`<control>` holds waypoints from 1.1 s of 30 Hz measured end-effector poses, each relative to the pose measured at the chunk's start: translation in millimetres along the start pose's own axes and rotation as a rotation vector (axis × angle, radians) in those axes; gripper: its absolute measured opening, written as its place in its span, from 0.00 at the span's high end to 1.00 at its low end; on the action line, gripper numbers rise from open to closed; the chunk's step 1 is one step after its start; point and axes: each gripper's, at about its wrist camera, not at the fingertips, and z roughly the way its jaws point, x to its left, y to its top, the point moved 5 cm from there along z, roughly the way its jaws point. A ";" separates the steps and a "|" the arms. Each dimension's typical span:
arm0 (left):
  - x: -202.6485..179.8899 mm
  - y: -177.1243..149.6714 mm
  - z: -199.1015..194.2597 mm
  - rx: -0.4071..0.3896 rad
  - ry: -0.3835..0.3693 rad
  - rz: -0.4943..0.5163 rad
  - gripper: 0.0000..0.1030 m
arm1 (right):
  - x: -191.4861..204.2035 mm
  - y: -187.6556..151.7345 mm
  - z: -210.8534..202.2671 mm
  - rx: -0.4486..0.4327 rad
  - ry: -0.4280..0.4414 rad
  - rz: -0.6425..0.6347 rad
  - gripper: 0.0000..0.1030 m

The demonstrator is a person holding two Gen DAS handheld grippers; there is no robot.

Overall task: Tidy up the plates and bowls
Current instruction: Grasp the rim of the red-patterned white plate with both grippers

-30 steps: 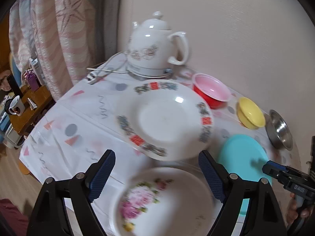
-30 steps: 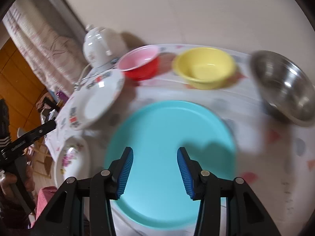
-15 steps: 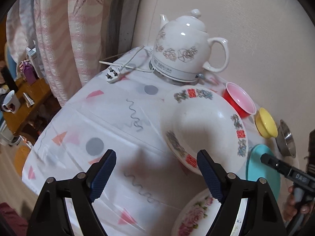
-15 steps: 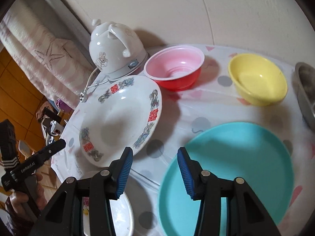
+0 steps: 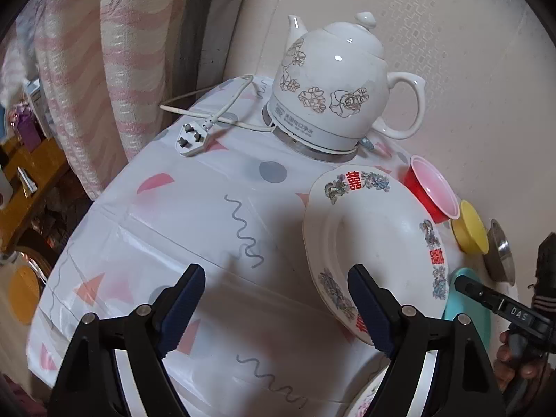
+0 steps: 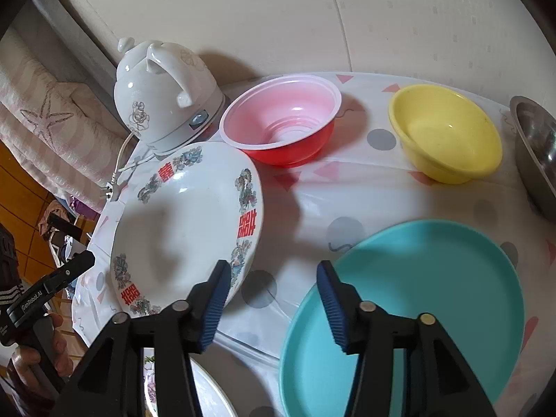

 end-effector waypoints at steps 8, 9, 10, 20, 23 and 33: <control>7.2 9.5 16.3 0.042 -0.050 -0.064 0.20 | -7.0 11.4 12.6 0.002 0.018 0.059 0.48; 6.7 10.1 16.1 0.040 -0.038 -0.056 0.21 | -8.0 11.5 13.7 0.006 0.017 0.068 0.48; 3.3 11.3 15.2 0.030 -0.026 -0.029 0.21 | -8.5 11.5 14.8 0.007 0.011 0.072 0.48; -12.4 24.1 26.6 0.013 -0.013 0.052 0.21 | -1.3 18.2 32.8 0.016 0.006 0.029 0.48; -15.4 27.7 33.7 0.027 -0.032 0.056 0.25 | 0.5 20.2 41.5 0.035 0.013 0.026 0.48; -19.2 26.6 64.6 0.129 -0.134 0.021 0.52 | 11.0 25.1 53.3 0.047 0.040 -0.002 0.48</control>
